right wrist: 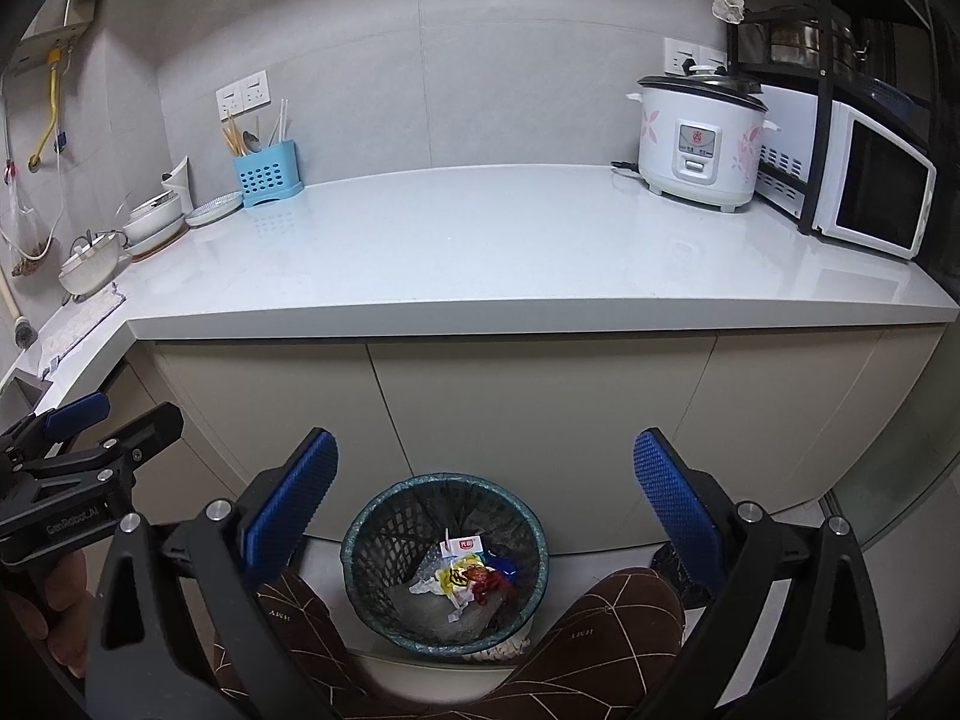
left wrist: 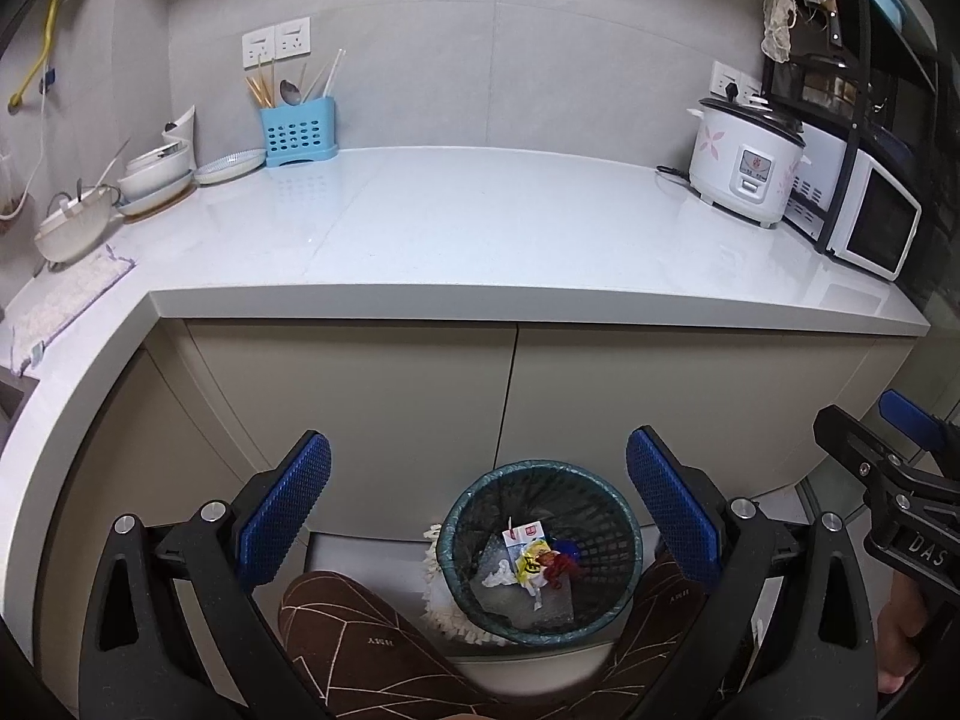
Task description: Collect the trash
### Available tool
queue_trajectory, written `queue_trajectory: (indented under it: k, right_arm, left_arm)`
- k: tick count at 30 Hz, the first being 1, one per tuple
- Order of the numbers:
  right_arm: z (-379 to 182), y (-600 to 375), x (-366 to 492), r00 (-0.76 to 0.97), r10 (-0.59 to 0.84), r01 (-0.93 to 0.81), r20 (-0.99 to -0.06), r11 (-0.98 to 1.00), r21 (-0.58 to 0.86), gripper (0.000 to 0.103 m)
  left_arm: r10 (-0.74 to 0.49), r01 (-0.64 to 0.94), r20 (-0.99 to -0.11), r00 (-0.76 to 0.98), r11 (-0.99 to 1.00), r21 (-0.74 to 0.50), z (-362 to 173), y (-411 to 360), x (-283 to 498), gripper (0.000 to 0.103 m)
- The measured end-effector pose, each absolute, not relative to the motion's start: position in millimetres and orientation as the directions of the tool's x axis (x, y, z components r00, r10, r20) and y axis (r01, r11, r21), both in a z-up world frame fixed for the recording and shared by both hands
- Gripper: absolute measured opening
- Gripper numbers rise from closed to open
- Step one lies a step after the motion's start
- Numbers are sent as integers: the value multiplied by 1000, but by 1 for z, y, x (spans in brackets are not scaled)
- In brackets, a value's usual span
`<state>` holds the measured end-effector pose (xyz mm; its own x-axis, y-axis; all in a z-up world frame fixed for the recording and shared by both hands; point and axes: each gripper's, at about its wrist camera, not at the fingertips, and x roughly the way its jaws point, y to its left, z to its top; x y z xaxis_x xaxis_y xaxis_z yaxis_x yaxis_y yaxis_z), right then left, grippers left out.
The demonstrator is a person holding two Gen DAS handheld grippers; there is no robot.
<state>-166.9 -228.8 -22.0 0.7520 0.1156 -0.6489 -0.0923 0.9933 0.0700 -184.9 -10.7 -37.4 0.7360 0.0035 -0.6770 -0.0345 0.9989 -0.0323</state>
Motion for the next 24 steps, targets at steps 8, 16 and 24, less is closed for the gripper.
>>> queue_trajectory:
  k: [8, 16, 24]
  right_arm:
    - [-24, -231, -167, 750, 114, -90, -651, 993, 71, 95]
    - [-26, -232, -166, 751, 103, -83, -652, 995, 62, 95]
    - [-26, -231, -165, 751, 96, -78, -654, 995, 56, 95]
  left_arm:
    - [4, -35, -680, 733, 999, -31, -38, -14, -186, 97]
    - [2, -32, -680, 733, 999, -31, -40, -17, -187, 97]
    - [8, -32, -674, 739, 999, -23, -39, -18, -189, 97]
